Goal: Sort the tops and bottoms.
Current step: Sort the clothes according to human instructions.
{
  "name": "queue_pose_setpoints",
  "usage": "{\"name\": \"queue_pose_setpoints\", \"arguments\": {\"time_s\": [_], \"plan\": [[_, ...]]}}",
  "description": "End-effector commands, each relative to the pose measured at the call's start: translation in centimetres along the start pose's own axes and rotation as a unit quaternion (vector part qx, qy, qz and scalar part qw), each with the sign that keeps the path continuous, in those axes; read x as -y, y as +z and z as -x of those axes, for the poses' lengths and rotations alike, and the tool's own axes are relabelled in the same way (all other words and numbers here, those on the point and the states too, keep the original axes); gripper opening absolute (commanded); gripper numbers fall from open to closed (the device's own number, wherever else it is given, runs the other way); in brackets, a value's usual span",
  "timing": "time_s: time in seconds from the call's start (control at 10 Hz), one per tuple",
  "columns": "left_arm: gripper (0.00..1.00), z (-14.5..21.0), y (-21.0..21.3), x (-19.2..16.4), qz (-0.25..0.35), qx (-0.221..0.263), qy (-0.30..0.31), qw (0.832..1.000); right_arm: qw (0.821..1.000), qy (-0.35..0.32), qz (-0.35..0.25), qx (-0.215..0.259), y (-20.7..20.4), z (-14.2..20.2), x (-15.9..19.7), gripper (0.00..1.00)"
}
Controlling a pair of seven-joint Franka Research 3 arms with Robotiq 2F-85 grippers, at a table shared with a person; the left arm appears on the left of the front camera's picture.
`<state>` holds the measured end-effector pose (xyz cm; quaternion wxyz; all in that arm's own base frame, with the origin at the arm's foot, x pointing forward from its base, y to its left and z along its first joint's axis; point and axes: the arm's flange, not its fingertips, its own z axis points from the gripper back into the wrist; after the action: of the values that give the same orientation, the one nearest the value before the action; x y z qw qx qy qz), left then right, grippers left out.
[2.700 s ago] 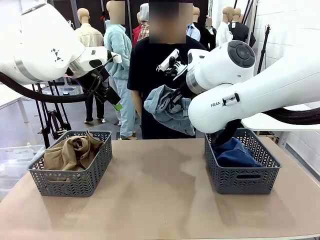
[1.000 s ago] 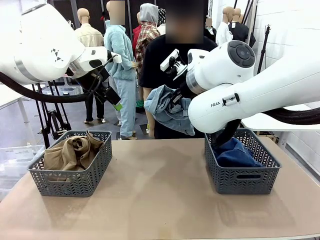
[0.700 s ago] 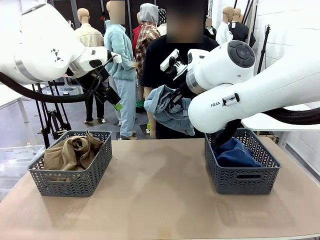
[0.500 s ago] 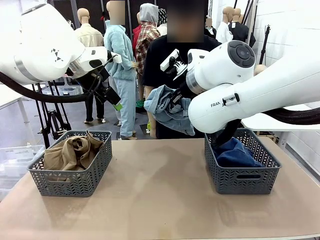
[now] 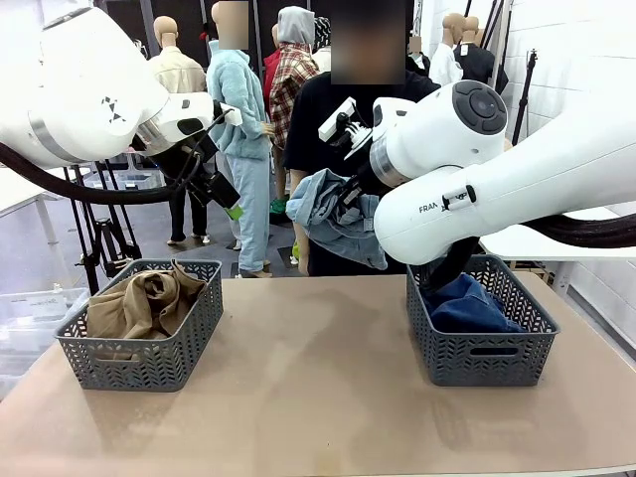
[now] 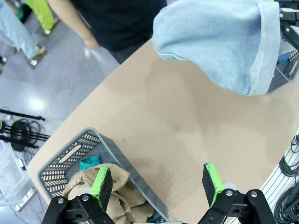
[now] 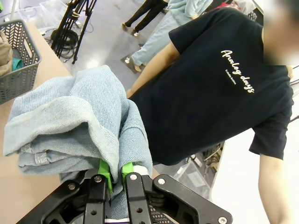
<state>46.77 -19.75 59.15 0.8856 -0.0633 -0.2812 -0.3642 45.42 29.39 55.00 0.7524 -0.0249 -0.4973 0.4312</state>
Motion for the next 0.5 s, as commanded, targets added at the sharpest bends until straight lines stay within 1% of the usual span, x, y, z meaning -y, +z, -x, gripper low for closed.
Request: {"name": "queue_pose_setpoints", "arguments": {"time_s": [0.0, 0.4], "plan": [[1.00, 0.05, 0.06, -0.07, -0.001, 0.000, 0.000, 1.000, 1.000, -0.004, 0.002, 0.007, 0.29, -0.39, 0.42, 0.00], [1.00, 0.05, 0.06, -0.07, -0.001, 0.000, 0.000, 1.000, 1.000, -0.004, 0.002, 0.007, 0.29, -0.39, 0.42, 0.00]]}}
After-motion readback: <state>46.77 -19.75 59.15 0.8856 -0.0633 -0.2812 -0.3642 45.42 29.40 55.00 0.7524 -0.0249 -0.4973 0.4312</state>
